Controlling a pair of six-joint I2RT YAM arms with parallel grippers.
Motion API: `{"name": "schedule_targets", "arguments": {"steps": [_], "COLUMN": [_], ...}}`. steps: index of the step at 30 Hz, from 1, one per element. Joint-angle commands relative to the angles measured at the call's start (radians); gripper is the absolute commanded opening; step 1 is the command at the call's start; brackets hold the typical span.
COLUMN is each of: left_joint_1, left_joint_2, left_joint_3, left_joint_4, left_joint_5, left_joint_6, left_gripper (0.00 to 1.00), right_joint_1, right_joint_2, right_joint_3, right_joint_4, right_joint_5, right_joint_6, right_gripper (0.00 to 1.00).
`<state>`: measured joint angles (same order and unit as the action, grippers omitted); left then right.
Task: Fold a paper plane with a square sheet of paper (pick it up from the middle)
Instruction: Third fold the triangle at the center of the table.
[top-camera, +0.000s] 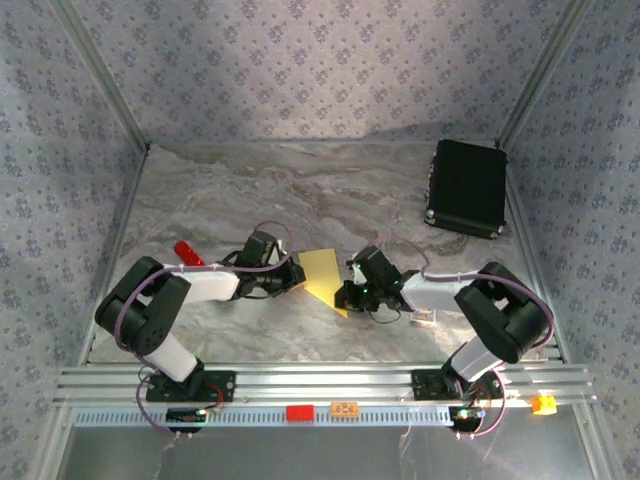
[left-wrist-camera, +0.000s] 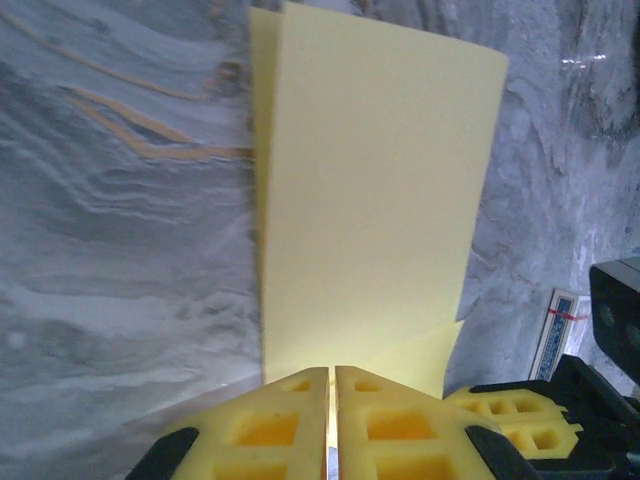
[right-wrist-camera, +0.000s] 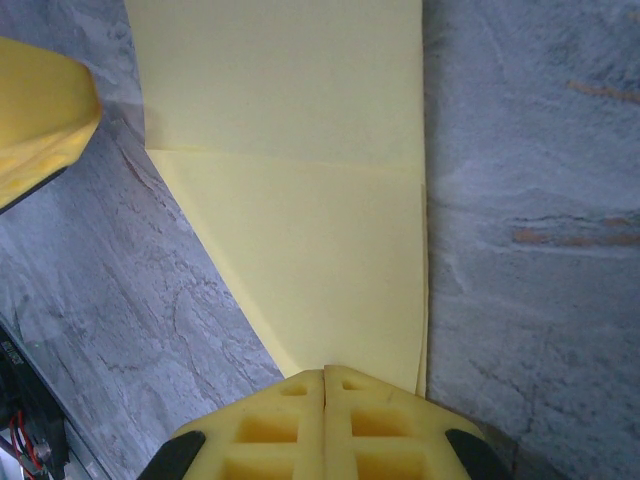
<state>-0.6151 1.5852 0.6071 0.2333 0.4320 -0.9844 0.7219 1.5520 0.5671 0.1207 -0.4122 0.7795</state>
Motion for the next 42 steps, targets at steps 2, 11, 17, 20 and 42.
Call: {"name": "schedule_targets", "arguments": {"steps": [2,11,17,20,42], "left_joint_1": [-0.057,-0.091,-0.091,-0.091,-0.087], "left_joint_2": [0.009,0.106,0.146,0.151,0.173], "left_joint_3": [0.071,0.106,0.097,0.092,0.091], "left_joint_4": [-0.034,-0.058,-0.091,-0.117,-0.14], "left_joint_5": [0.003,0.004,-0.014,-0.03,-0.047], "left_joint_6": [0.029,0.036,0.053,0.066,0.084], "left_gripper": [0.1,0.08,0.04,0.03,0.01], "right_joint_1": [-0.005,-0.004,0.0,0.004,0.018], "right_joint_2": [0.013,-0.013,-0.044,-0.059,0.018], "right_joint_3": [-0.042,-0.051,-0.041,-0.017,0.022], "right_joint_4": [-0.106,-0.074,-0.027,-0.013,-0.062], "right_joint_5": [0.039,0.035,0.007,-0.015,-0.058], "right_joint_6": [0.015,0.015,0.013,-0.002,-0.059], "right_gripper": [0.02,0.04,0.05,0.06,0.15]}}
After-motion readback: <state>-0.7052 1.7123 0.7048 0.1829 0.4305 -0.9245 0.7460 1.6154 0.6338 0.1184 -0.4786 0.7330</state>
